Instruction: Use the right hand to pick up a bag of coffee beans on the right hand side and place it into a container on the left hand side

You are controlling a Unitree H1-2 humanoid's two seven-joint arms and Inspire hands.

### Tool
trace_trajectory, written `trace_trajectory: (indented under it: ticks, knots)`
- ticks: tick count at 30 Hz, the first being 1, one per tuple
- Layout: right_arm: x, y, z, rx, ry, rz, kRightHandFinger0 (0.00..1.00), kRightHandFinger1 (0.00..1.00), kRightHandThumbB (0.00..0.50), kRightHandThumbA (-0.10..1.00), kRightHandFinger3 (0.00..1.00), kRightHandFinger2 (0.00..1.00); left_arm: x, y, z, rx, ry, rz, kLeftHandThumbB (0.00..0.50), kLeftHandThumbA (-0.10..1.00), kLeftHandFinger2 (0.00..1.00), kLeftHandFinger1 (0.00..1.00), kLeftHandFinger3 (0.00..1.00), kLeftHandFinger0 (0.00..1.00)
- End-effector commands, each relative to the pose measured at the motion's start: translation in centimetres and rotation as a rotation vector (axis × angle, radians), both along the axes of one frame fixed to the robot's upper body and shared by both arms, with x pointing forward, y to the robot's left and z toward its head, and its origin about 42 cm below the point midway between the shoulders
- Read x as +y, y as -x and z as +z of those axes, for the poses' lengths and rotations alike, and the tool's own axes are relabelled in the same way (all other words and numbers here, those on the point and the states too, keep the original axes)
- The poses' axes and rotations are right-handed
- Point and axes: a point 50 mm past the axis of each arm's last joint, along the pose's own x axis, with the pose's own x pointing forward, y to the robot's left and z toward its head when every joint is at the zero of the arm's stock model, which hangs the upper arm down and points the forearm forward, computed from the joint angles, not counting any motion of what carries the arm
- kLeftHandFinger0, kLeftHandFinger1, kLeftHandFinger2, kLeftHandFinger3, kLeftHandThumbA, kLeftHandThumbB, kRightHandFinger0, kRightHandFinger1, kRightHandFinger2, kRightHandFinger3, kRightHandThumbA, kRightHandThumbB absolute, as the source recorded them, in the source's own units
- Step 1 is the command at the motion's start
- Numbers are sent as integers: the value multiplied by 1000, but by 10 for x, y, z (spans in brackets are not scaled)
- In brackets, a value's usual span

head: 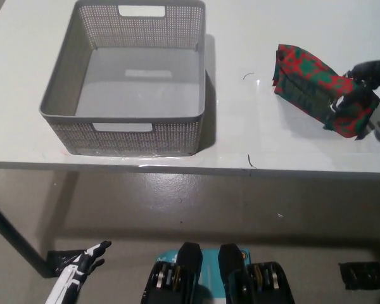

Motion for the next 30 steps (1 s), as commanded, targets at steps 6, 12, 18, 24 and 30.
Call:
trace_trajectory:
  ticks: [6, 12, 18, 24, 30]
  knots:
    - [14, -3, 0, -57, 13, 60, 1000, 1000, 500, 1000, 1000, 1000, 3, -11, 15, -65, -16, -34, 244, 1000, 1000, 1000, 1000, 1000]
    - [18, -4, -8, -125, 4, 39, 1000, 1000, 477, 958, 1000, 1000, 3, -15, 18, -69, -20, -40, 251, 1000, 1000, 1000, 1000, 1000]
    - [17, -5, -10, -664, -143, -29, 26, 181, 256, -75, 423, 410, 2, -16, 20, -66, -18, -43, 241, 1000, 1000, 1000, 1000, 1000]
    - [9, -3, 1, -831, -242, -42, 41, 524, 131, -100, 1000, 957, 2, -19, 22, -72, -32, -49, 240, 1000, 1000, 1000, 1000, 1000]
    - [0, -1, 4, -888, -267, -35, 9, 501, 175, -100, 885, 917, 3, -20, 25, -69, -26, -41, 220, 1000, 1000, 1000, 1000, 1000]
